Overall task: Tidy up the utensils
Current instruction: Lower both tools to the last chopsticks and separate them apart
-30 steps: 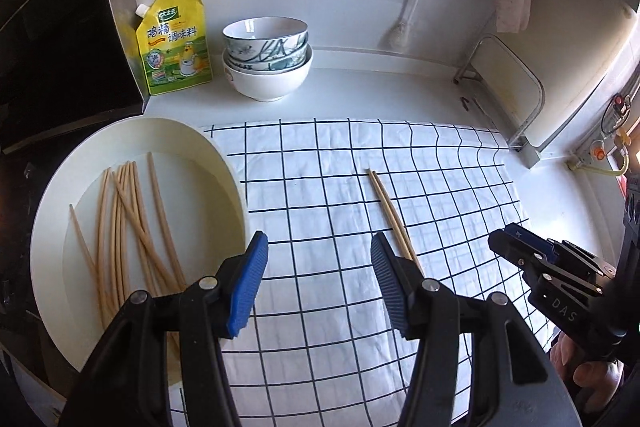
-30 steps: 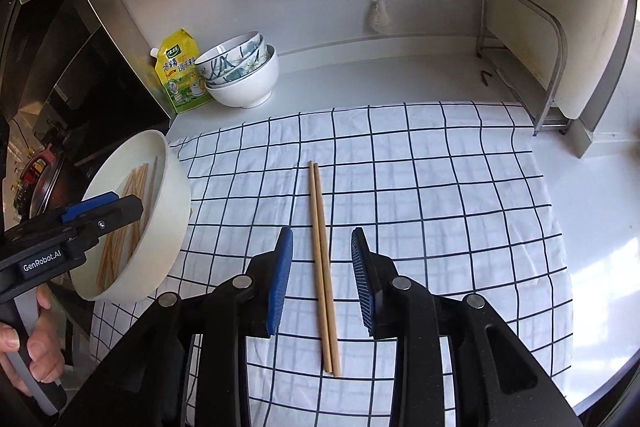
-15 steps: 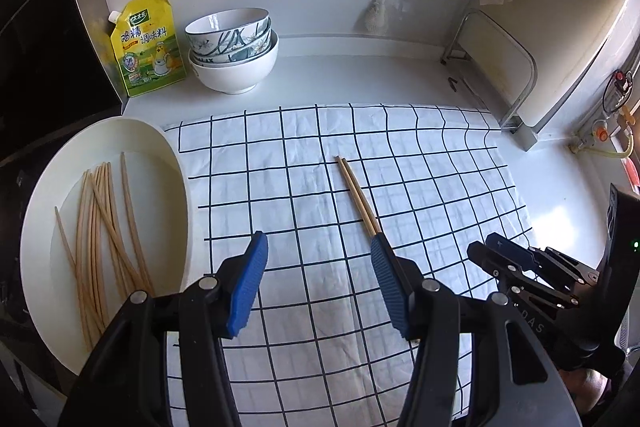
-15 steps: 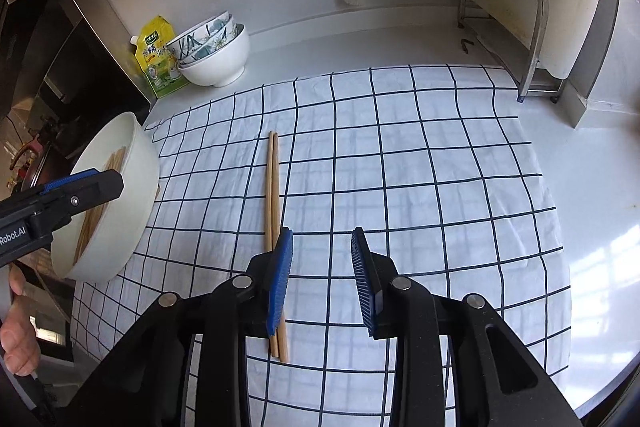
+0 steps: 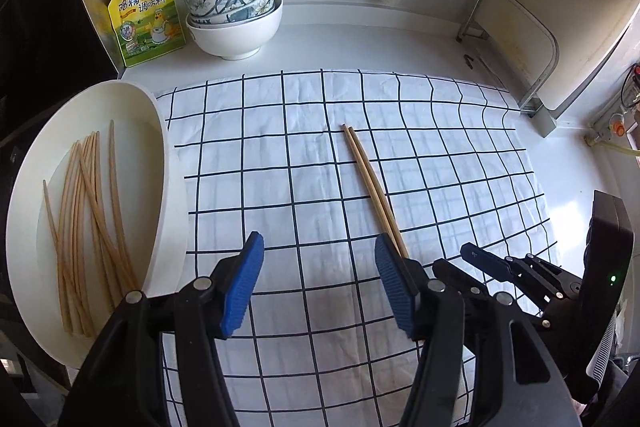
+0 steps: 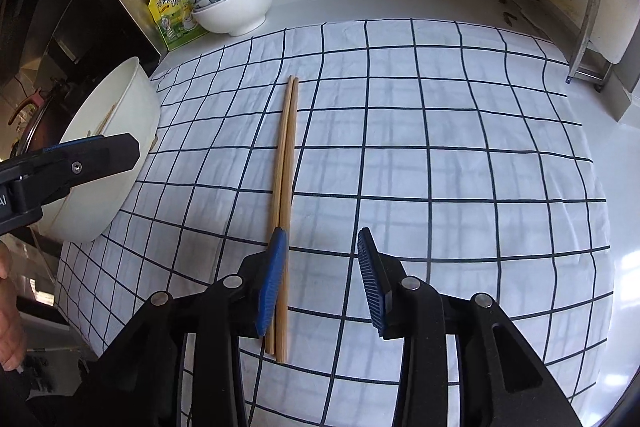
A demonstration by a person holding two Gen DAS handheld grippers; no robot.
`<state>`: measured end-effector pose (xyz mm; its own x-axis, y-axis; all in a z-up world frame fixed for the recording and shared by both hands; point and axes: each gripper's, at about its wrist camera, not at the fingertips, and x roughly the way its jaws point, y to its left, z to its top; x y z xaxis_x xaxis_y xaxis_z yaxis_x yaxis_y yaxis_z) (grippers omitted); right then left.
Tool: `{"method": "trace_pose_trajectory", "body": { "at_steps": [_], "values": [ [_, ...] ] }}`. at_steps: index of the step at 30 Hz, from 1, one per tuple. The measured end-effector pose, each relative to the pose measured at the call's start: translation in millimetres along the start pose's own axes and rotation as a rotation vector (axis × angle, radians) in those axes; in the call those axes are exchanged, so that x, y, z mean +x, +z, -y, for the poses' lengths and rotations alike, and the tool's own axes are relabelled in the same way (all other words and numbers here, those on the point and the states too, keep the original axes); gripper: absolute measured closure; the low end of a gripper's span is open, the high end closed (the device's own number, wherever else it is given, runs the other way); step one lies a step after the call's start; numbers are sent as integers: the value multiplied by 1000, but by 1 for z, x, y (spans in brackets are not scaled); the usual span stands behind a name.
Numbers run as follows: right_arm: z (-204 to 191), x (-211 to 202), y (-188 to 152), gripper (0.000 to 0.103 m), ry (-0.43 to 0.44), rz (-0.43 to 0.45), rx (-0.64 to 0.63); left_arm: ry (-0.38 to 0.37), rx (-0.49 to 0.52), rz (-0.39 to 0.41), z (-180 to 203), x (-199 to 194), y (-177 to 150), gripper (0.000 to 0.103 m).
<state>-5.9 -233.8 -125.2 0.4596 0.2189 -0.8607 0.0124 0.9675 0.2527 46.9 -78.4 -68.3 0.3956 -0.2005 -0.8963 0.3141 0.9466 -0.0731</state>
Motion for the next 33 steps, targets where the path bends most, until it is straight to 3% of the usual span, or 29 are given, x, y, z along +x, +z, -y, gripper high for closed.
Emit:
{"method": "trace_pose_trajectory", "body": {
  "at_steps": [21,22,26,33],
  "values": [
    [-28,27,-1,69,-85,-17,-150,11,-41,-46,-12,18,-8,43],
    [-29,27,-1,71,-89,-13,-157,11,-39,-45,-11,18,-8,43],
    [-29,30,1,96,-80,-15,-165,11,-37,-53,-10,20,-9,43],
    [-11,25,2,97,-77,-7,-128,-1,-26,-59,-2,23,-9,39]
  ]
}}
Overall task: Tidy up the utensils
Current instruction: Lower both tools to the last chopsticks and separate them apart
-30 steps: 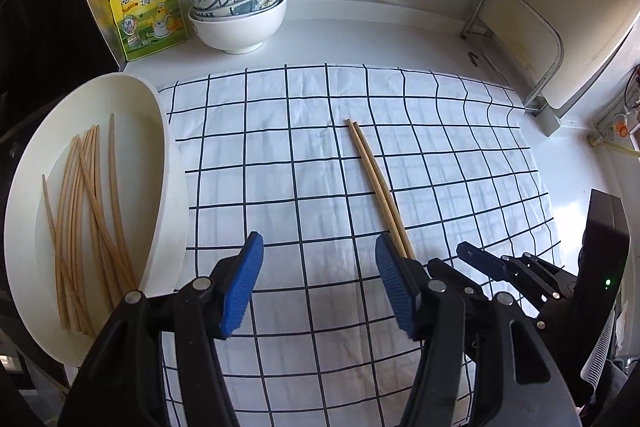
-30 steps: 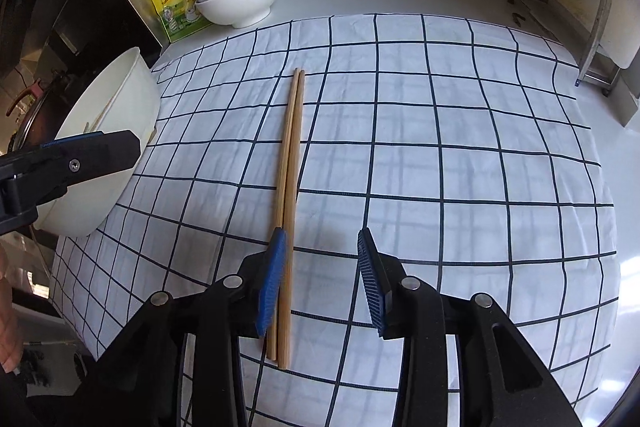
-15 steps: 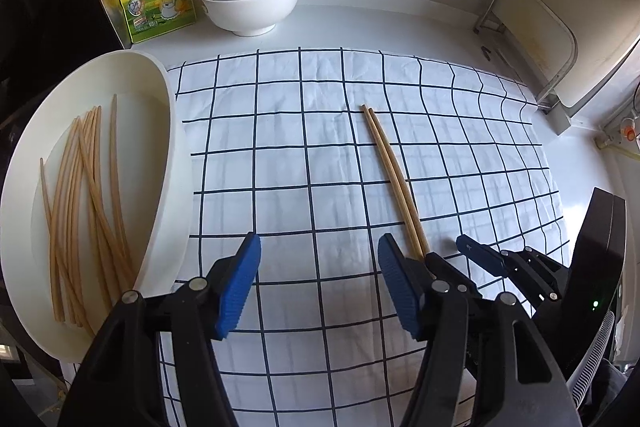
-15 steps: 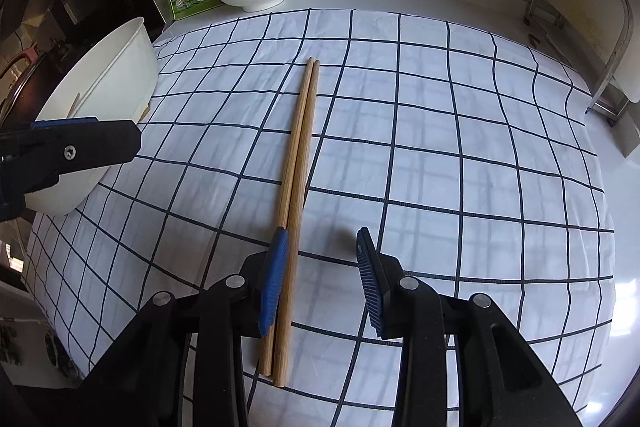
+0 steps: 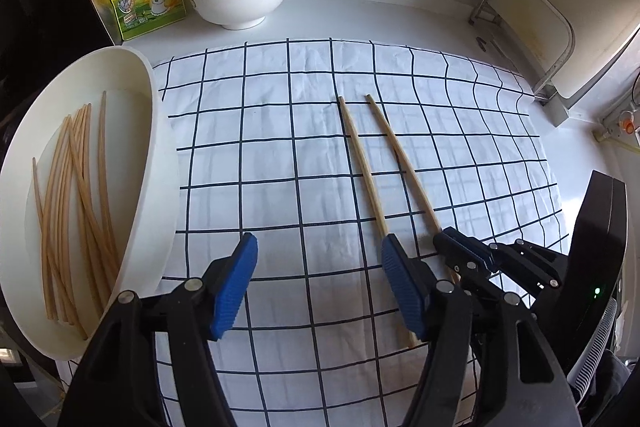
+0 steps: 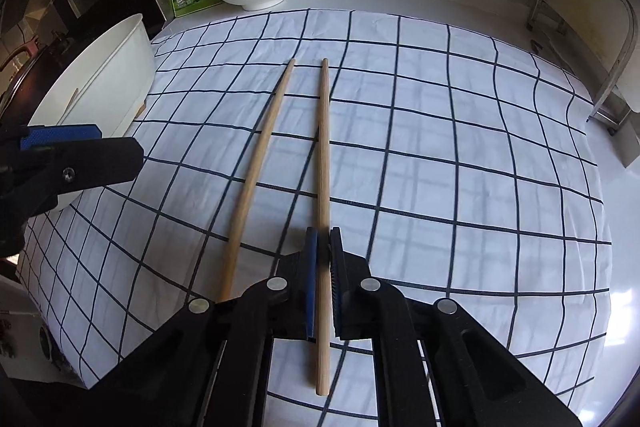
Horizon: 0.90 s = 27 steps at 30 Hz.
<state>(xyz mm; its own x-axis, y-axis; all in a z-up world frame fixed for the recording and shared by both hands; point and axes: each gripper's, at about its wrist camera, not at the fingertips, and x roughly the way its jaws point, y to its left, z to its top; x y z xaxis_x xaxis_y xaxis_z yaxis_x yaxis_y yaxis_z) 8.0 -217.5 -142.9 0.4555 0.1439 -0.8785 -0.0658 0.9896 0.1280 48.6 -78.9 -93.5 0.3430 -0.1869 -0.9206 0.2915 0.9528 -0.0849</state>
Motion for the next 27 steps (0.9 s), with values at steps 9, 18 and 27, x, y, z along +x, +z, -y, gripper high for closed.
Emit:
{"method": "trace_pose_trajectory", "body": {
  "at_steps": [9,18,27],
  "values": [
    [46,-11,-12,97,-30,0,86,-3,33,-33,25,28,1,37],
    [62,-17,-18,96,-41,-1,111,36,34,-35,32,51,1,35],
    [63,-19,-9,74,-40,31,97,70,-5,-16,29,56,-1,27]
  ]
}}
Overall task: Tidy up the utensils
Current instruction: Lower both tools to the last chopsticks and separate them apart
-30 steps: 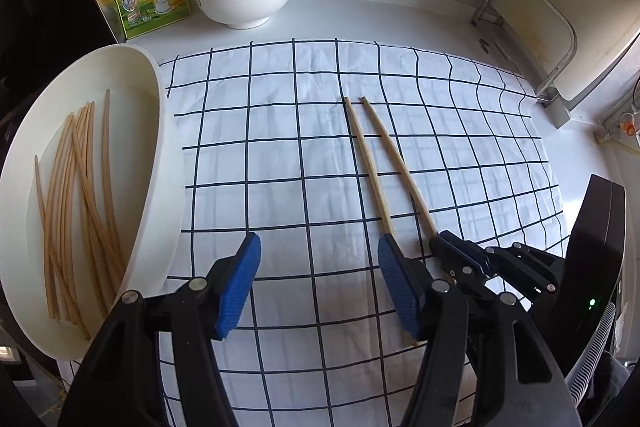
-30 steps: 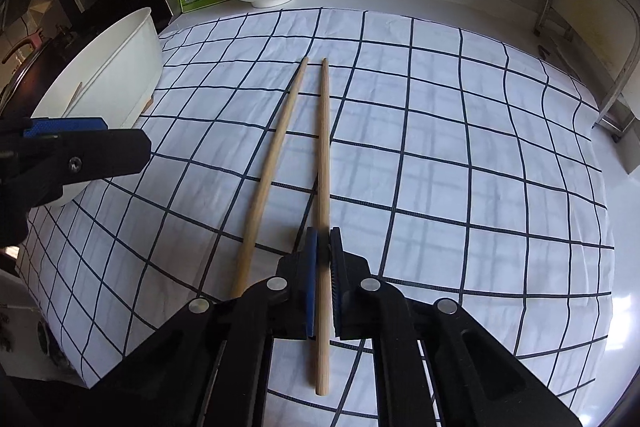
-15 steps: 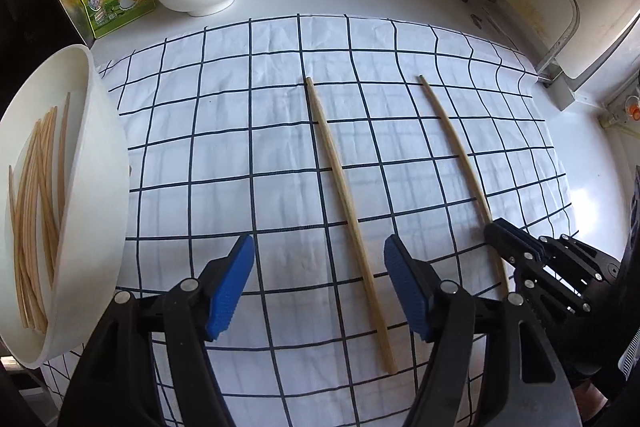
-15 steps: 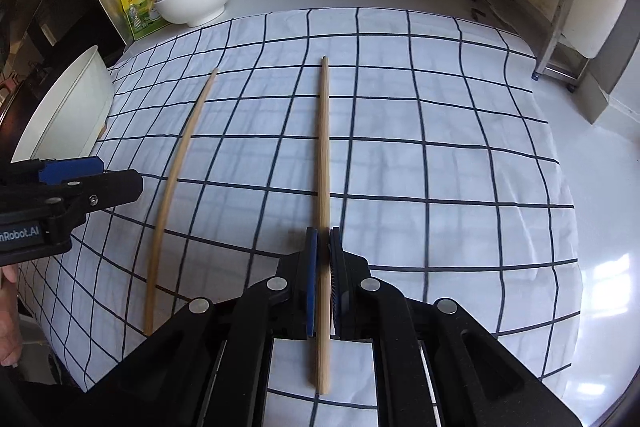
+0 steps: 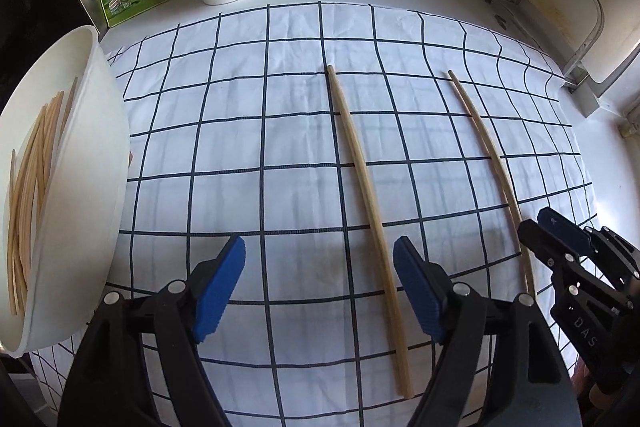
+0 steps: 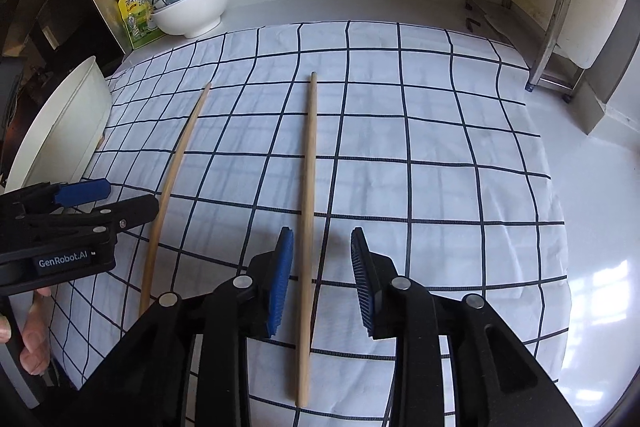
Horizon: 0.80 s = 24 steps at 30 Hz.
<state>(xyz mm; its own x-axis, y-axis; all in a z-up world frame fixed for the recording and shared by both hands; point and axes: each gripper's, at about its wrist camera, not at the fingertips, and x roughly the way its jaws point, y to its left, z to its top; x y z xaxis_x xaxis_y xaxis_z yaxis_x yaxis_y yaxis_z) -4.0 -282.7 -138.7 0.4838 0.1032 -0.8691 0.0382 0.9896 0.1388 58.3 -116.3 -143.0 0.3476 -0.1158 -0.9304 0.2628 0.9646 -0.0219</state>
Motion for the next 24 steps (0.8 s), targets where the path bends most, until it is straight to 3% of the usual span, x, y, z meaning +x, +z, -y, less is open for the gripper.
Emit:
{"method": "trace_pose_trajectory", "body": {
  "at_steps": [18,20,23,24],
  "values": [
    [-10,12,3,70,-38,-9,-78,43,31,-13,14,14,4,19],
    [-12,13,4,70,-44,-6,-89,45,33,-9,14,14,5,23],
    [-17,15,4,72,-52,-6,-115,16,51,1,19,10,5,41],
    [-19,15,4,77,-49,-6,-124,10,62,3,23,10,6,49]
  ]
}}
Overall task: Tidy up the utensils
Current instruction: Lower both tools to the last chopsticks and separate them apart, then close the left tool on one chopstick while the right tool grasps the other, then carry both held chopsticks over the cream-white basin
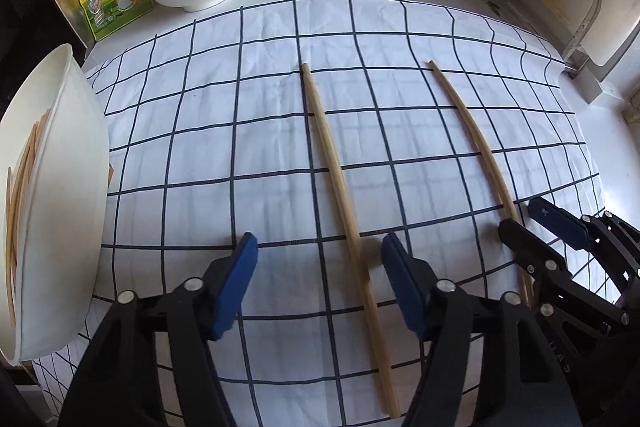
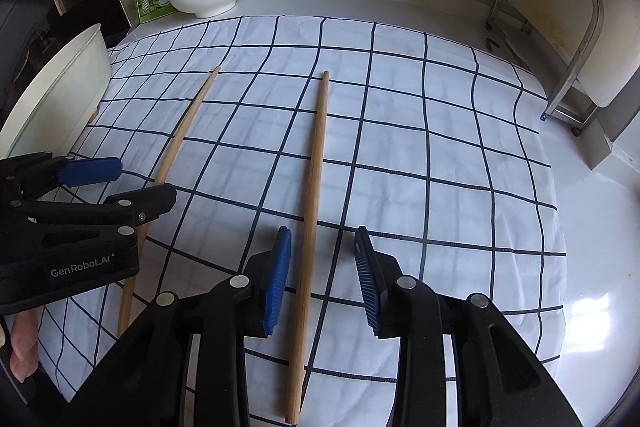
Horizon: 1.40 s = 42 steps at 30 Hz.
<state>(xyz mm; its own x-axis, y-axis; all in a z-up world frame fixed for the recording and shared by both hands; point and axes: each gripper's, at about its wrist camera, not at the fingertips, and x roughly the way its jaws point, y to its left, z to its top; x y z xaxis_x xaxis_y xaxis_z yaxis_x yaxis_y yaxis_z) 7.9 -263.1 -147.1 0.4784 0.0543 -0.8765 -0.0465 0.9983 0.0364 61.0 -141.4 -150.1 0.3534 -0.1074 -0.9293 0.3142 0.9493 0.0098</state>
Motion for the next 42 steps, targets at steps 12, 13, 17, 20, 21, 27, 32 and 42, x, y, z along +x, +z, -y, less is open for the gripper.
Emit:
{"method": "trace_pose_trajectory", "body": {
  "at_steps": [12,13,17,20,21,27,32,42],
  "values": [
    [7,-12,4,97,76,-11,105,-47,-4,-32,0,-5,10,96],
    [6,-16,5,97,82,-7,112,-52,-5,-24,-3,-10,11,96],
    [-4,-35,15,97,101,23,121,-73,-9,18,-21,-36,12,96],
    [-20,-50,30,97,128,51,114,-76,-20,67,-40,-61,13,96],
    [-27,-55,36,97,143,63,110,-76,-22,79,-47,-68,14,96],
    [-83,-73,74,97,212,121,45,-42,-114,146,-116,-105,15,96],
    [-142,-73,102,97,273,122,-56,32,-185,214,-180,-133,7,96],
    [-256,-48,140,97,373,69,-213,121,-307,208,-280,-134,-12,96]
  ]
}}
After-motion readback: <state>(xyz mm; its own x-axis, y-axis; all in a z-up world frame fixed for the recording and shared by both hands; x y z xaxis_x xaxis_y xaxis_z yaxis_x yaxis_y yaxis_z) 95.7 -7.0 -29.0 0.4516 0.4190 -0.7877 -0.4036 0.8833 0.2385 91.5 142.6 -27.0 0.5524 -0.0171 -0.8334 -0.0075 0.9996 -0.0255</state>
